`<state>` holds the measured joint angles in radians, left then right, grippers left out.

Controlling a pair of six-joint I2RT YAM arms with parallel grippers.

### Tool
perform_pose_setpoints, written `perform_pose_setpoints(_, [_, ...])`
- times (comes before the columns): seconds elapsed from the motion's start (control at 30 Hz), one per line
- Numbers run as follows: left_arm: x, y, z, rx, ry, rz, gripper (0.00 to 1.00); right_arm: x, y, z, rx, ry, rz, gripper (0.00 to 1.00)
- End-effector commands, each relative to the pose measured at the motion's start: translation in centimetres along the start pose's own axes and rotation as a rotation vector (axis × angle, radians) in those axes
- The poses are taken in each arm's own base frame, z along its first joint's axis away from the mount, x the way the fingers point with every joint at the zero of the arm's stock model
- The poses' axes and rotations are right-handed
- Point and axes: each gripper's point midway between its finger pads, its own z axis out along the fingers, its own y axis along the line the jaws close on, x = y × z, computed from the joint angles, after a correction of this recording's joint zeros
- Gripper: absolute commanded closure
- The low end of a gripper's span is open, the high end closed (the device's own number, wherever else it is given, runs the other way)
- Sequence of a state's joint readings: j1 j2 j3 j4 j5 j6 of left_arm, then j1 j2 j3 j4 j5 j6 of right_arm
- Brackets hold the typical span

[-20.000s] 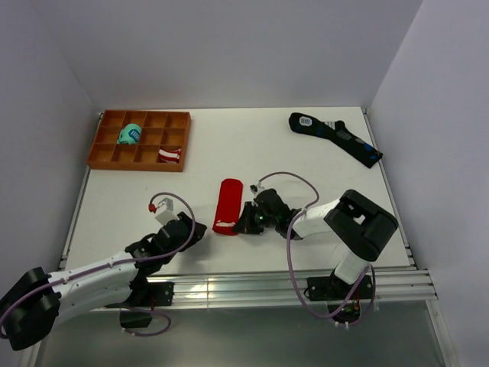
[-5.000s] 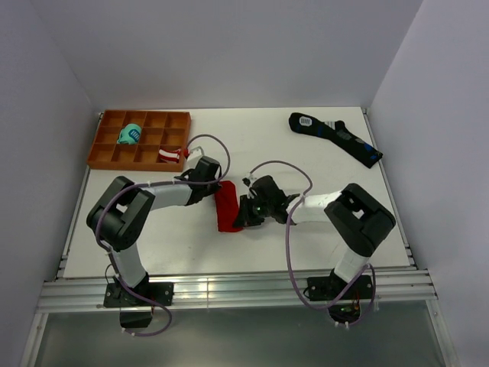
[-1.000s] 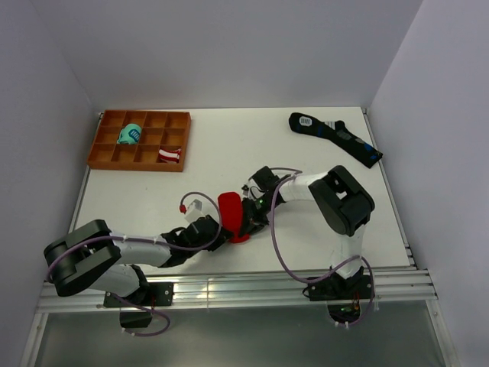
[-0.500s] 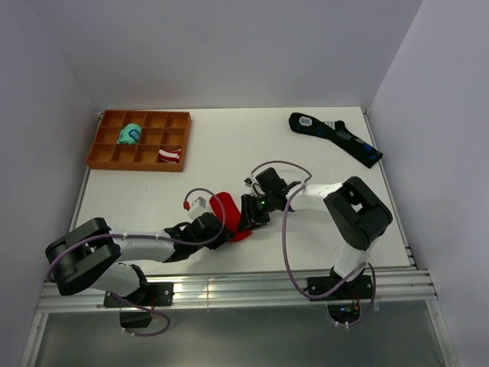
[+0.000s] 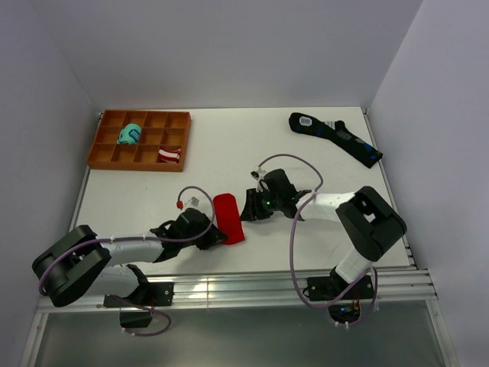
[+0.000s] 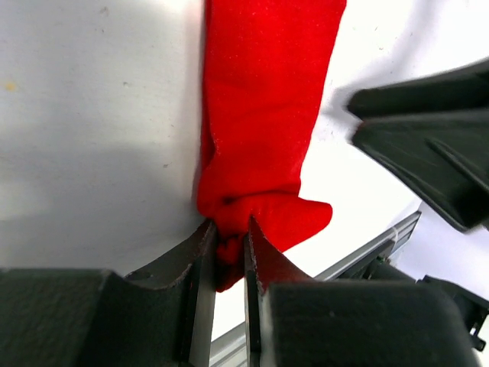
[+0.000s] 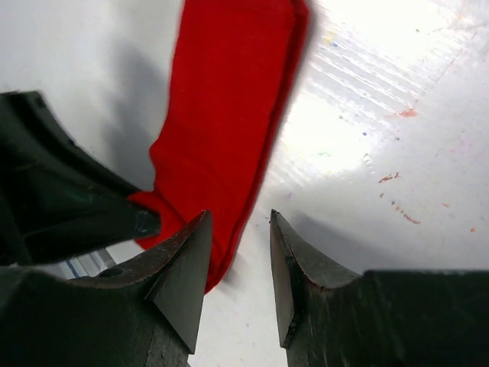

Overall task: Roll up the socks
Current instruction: Roll the sock at the center of the board.

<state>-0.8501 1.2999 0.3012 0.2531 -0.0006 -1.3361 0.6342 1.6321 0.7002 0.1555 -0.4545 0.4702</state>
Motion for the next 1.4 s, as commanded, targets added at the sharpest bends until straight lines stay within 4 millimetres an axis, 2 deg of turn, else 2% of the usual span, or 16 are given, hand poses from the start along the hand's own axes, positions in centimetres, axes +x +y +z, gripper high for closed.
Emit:
perform_pose_setpoints(0.0, [2.3,9.6,-1.6,-0.333,0.130,0.085,1.00,-3.2,2.5,-1.7,-0.073,-0.177,-0.152,0.56])
perform_pose_setpoints(0.03, [2.4,9.6,-1.7,-0.336,0.144,0.087,1.00,-3.2,2.9,-2.0,-0.087,-0.191,-0.169,0.56])
perform_pose_setpoints(0.07, [2.3,9.7,-1.7,-0.347,0.148,0.084,1.00,-4.0,4.0,-2.8,-0.121,-0.244,-0.196,0.56])
perform_pose_setpoints(0.1, [2.4,9.7,-1.8,-0.352,0.161,0.086,1.00,-3.2,3.9,-3.0,-0.132,-0.248,-0.207,0.56])
perform_pose_setpoints(0.17, [2.8,10.0,-1.9,-0.358,0.189,0.077,1.00,-3.6,5.9,-4.0,-0.195,-0.319,-0.261,0.55])
perform_pose_setpoints(0.23, [3.1,10.2,-2.0,-0.366,0.209,0.074,1.00,-2.4,6.6,-4.1,-0.222,-0.323,-0.289,0.53])
perform_pose_setpoints(0.27, [3.3,10.3,-2.0,-0.366,0.231,0.062,1.00,-2.6,7.2,-4.4,-0.239,-0.349,-0.312,0.53])
perform_pose_setpoints(0.33, [3.6,10.6,-2.1,-0.372,0.253,0.052,1.00,-1.5,7.8,-4.0,-0.240,-0.353,-0.342,0.53])
perform_pose_setpoints(0.53, [3.9,10.7,-2.3,-0.398,0.332,0.052,1.00,-0.3,10.0,-3.3,-0.243,-0.392,-0.403,0.53])
perform_pose_setpoints(0.6, [3.8,10.6,-2.5,-0.397,0.356,0.063,1.00,0.4,9.8,-3.1,-0.245,-0.392,-0.396,0.53])
perform_pose_setpoints(0.7, [3.2,11.5,-2.9,-0.443,0.367,0.073,1.00,1.0,9.7,-3.0,-0.236,-0.404,-0.399,0.53])
perform_pose_setpoints(0.87, [1.6,12.5,-3.7,-0.491,0.354,0.065,1.00,2.2,9.3,-2.5,-0.229,-0.396,-0.414,0.53])
perform_pose_setpoints(1.03, [1.8,13.2,-3.9,-0.540,0.373,0.049,1.00,2.8,9.3,-2.0,-0.208,-0.396,-0.454,0.53])
perform_pose_setpoints(1.23, [1.1,13.2,-4.1,-0.581,0.368,0.069,1.00,3.1,9.6,-0.9,-0.199,-0.402,-0.480,0.53])
perform_pose_setpoints(1.37, [0.7,12.8,-3.9,-0.587,0.365,0.083,1.00,3.9,8.6,-0.4,-0.163,-0.390,-0.475,0.54])
